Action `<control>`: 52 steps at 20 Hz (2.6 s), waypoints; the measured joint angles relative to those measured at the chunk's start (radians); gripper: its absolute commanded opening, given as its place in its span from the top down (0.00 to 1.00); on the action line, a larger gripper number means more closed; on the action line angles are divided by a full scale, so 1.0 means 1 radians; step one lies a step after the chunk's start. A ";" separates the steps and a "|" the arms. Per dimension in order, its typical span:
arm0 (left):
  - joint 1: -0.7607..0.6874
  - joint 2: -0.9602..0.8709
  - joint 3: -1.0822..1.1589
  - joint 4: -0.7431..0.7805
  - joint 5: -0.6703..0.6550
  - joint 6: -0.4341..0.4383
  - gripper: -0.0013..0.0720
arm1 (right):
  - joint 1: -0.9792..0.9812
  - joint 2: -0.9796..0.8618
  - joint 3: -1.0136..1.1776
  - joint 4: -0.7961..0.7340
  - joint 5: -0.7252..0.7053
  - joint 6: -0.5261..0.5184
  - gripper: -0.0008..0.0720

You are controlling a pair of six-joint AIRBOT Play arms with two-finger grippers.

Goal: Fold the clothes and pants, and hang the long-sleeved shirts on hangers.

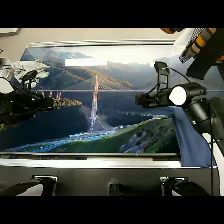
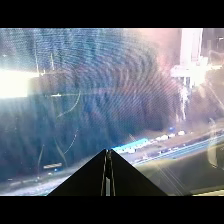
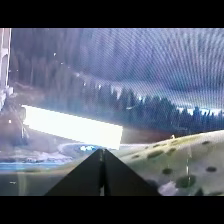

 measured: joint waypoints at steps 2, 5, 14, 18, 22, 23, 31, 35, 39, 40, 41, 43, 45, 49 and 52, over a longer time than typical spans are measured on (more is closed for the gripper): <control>0.000 0.000 0.000 0.000 0.000 0.000 0.96 | 0.000 0.000 0.000 0.000 0.000 0.000 0.93; 0.000 0.000 0.000 0.000 0.000 0.000 0.96 | 0.000 0.000 0.000 0.000 0.000 0.000 0.93; 0.000 0.000 0.000 0.000 0.000 0.000 0.96 | 0.000 0.000 0.000 0.000 0.000 0.000 0.93; 0.000 0.000 0.000 0.000 0.000 0.000 0.96 | 0.000 0.000 0.000 0.000 0.000 0.000 0.93; 0.000 0.000 0.000 0.000 0.000 0.000 0.96 | 0.000 0.000 0.000 0.000 0.000 0.000 0.93; 0.000 0.000 0.000 0.000 0.000 0.000 0.96 | 0.000 0.000 0.000 0.000 0.000 0.000 0.93; 0.000 0.000 0.000 0.018 0.003 -0.007 0.00 | 0.000 0.000 0.000 0.000 -0.001 0.000 0.93; 0.039 0.000 0.029 0.208 0.031 -0.162 0.00 | 0.000 0.000 0.000 0.001 -0.009 0.000 0.93; 0.180 -0.027 0.067 0.346 0.138 -0.306 0.00 | 0.000 0.000 0.000 0.012 -0.009 0.000 0.64; 0.220 -0.045 0.073 0.362 0.162 -0.334 0.00 | 0.000 0.000 0.000 0.013 -0.008 0.000 0.51; 0.260 -0.070 0.077 0.375 0.187 -0.362 0.00 | 0.000 0.000 0.000 0.016 -0.008 0.000 0.50; 0.322 -0.131 0.082 0.388 0.236 -0.400 0.00 | 0.000 0.000 0.000 0.017 -0.002 0.000 0.50; 0.366 -0.203 0.085 0.391 0.286 -0.422 0.00 | 0.000 0.000 0.000 0.020 -0.002 0.000 0.50; 0.402 -0.334 0.087 0.381 0.381 -0.441 0.00 | 0.000 0.000 0.000 0.023 -0.001 0.000 0.50; 0.411 -0.395 0.088 0.367 0.422 -0.446 0.03 | 0.000 0.000 0.000 0.023 0.000 0.000 0.50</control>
